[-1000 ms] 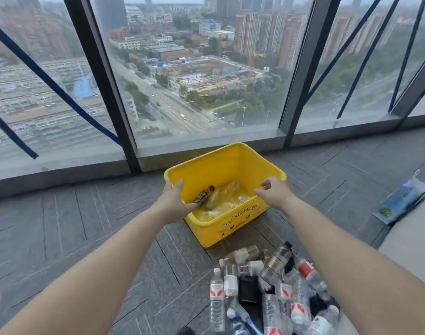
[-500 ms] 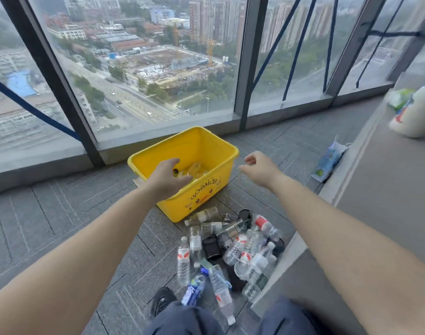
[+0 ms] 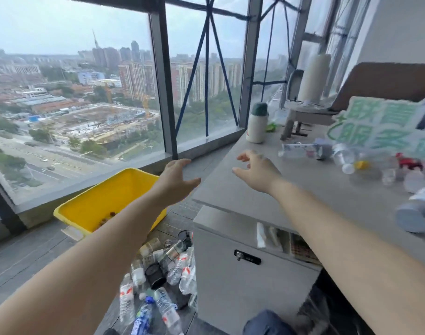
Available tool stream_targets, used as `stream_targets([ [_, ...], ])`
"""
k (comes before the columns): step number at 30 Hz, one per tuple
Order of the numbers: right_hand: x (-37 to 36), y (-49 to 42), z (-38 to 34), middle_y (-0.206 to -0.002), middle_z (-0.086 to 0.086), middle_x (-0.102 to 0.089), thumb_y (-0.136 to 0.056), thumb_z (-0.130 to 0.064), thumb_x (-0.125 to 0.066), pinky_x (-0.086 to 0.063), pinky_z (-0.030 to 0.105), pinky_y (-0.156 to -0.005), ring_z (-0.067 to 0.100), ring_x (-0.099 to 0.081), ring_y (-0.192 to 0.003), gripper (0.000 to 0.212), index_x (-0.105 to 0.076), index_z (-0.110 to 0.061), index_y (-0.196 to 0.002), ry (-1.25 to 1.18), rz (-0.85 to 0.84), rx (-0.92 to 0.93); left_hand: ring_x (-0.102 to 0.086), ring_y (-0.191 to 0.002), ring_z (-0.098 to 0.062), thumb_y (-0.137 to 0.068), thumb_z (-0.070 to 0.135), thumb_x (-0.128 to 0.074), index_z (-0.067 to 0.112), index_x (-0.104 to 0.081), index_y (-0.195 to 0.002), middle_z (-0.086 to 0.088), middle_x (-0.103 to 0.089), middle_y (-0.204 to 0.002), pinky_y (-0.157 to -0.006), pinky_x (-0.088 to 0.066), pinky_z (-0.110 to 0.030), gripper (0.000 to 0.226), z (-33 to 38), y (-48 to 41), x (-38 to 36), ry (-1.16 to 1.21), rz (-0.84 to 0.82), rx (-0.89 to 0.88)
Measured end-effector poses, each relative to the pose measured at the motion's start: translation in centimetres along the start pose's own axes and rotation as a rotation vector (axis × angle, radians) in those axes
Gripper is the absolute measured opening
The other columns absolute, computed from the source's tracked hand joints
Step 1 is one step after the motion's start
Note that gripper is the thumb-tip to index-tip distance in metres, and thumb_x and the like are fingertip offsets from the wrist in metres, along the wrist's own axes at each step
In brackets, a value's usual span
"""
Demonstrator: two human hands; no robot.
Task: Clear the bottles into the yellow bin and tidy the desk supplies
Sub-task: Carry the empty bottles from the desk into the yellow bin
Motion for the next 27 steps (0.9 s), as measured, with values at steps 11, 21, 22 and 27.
stream_targets([
  [11,15.1,13.9,13.6,-0.144,0.003,-0.042,-0.092,-0.036,-0.056,-0.038,0.033,-0.098,0.022,-0.045,-0.127,0.049,-0.044,-0.018,-0.135,0.136,0.218,-0.227,-0.04,-0.13,-0.021,-0.089,0.038,-0.06,0.021,-0.036,-0.142,-0.005,-0.033,-0.148,-0.101,-0.033,-0.029,0.061,17.1,3.4,-9.4,-0.049,-0.119,-0.25],
  [21,23.7,21.5,27.5,-0.143,0.008,-0.042,-0.088,-0.028,-0.059,-0.041,0.039,-0.1,0.03,-0.042,-0.127,0.052,-0.044,-0.017,-0.137,0.289,0.385,-0.527,-0.043,-0.127,-0.022,-0.083,0.05,-0.063,0.024,-0.033,-0.143,-0.004,-0.032,-0.147,-0.096,-0.039,-0.031,0.072,30.1,4.5,-23.1,0.006,-0.366,-0.45],
  [22,24.3,21.7,28.8,-0.144,0.007,-0.04,-0.089,-0.029,-0.058,-0.04,0.04,-0.102,0.03,-0.04,-0.129,0.053,-0.043,-0.018,-0.138,0.317,0.387,-0.542,-0.043,-0.127,-0.022,-0.082,0.052,-0.064,0.024,-0.032,-0.144,-0.004,-0.032,-0.147,-0.097,-0.04,-0.032,0.075,31.6,4.6,-24.5,0.008,-0.386,-0.47],
  [27,26.0,21.0,34.2,-0.156,-0.002,-0.023,-0.09,-0.042,-0.055,-0.028,0.043,-0.112,0.029,-0.023,-0.14,0.063,-0.032,-0.022,-0.145,0.427,0.341,-0.563,-0.037,-0.131,-0.024,-0.071,0.059,-0.071,0.023,-0.029,-0.145,-0.004,-0.032,-0.146,-0.105,-0.038,-0.039,0.092,36.9,4.2,-30.4,-0.046,-0.411,-0.546],
])
Point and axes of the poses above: each hand's wrist, its own y-axis away from the middle knuckle, its own x-axis out of the back of the hand, z = x × y, the point moved 10 cm from there along -y, towards the middle knuckle
